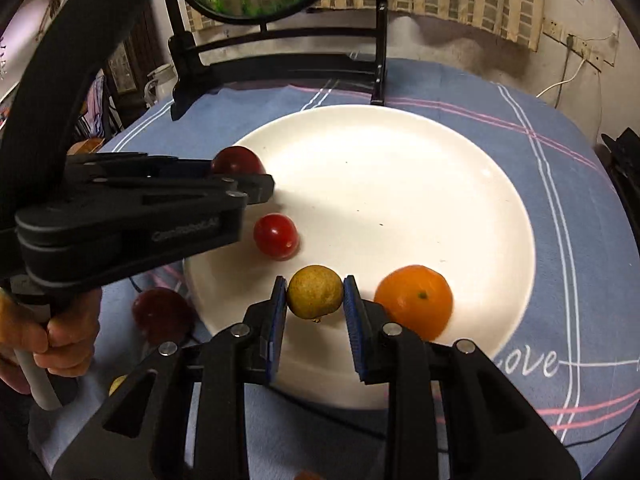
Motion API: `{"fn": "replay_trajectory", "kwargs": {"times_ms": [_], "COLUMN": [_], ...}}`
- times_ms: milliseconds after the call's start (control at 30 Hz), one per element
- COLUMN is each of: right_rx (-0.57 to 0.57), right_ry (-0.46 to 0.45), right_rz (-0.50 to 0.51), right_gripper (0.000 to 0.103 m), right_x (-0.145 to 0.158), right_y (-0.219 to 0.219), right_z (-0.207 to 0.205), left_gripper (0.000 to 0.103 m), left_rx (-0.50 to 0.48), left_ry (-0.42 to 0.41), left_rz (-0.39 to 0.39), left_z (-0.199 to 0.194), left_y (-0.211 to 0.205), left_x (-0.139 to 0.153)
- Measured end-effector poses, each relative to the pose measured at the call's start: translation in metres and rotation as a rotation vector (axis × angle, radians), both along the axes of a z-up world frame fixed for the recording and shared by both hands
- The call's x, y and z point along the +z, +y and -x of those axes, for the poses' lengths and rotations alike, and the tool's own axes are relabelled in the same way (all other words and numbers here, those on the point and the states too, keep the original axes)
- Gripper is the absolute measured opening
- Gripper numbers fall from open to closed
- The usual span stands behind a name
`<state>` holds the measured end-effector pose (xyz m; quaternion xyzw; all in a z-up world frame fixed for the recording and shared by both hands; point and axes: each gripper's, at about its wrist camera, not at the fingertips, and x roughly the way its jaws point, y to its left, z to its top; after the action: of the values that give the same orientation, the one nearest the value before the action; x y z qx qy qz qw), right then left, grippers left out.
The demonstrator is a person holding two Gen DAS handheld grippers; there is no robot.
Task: Organize fruits
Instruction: 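Carry the yellow fruit and plum onto the white plate and release both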
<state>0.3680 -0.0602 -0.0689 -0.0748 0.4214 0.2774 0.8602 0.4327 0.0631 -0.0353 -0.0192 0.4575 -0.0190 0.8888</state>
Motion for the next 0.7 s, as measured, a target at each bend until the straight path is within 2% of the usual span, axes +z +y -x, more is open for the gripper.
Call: {"fn": "replay_trajectory", "kwargs": {"times_ms": [200,233,300,333,400,467,567,667,700], "right_rx": [0.011,0.015,0.023,0.03,0.037,0.036,0.02,-0.056,-0.08], "right_ry": [0.026,0.031,0.035,0.042,0.053,0.037,0.008,-0.071,-0.084], "right_rz": [0.034,0.041,0.054,0.052,0.042,0.046,0.077,0.033,0.015], "right_gripper": [0.03,0.034,0.041,0.049,0.06,0.06,0.06,0.06,0.067], "right_x": [-0.012,-0.012,-0.013,-0.012,-0.007,0.002,0.016,0.034,0.04], "right_y": [0.01,0.012,0.015,0.015,0.014,0.01,0.001,-0.023,-0.032], "right_z": [-0.008,-0.008,-0.008,-0.007,-0.003,0.006,0.025,0.058,0.071], "left_gripper": [0.041,0.041,0.051,0.063,0.075,0.088,0.094,0.097,0.097], "left_rx": [-0.004,-0.004,-0.001,0.006,0.017,0.034,0.045,0.042,0.042], "left_ry": [0.021,0.022,0.015,0.002,-0.047,-0.084,-0.136,-0.161,-0.172], "left_rz": [-0.008,-0.007,-0.008,-0.015,-0.038,-0.071,-0.07,-0.041,-0.032], "left_z": [-0.009,-0.009,-0.006,-0.004,0.008,0.021,0.054,0.089,0.106], "left_y": [0.0,-0.001,-0.002,-0.003,-0.003,-0.003,0.0,0.002,0.003], "left_x": [-0.011,-0.01,-0.007,-0.004,0.01,0.022,0.045,0.056,0.059]}}
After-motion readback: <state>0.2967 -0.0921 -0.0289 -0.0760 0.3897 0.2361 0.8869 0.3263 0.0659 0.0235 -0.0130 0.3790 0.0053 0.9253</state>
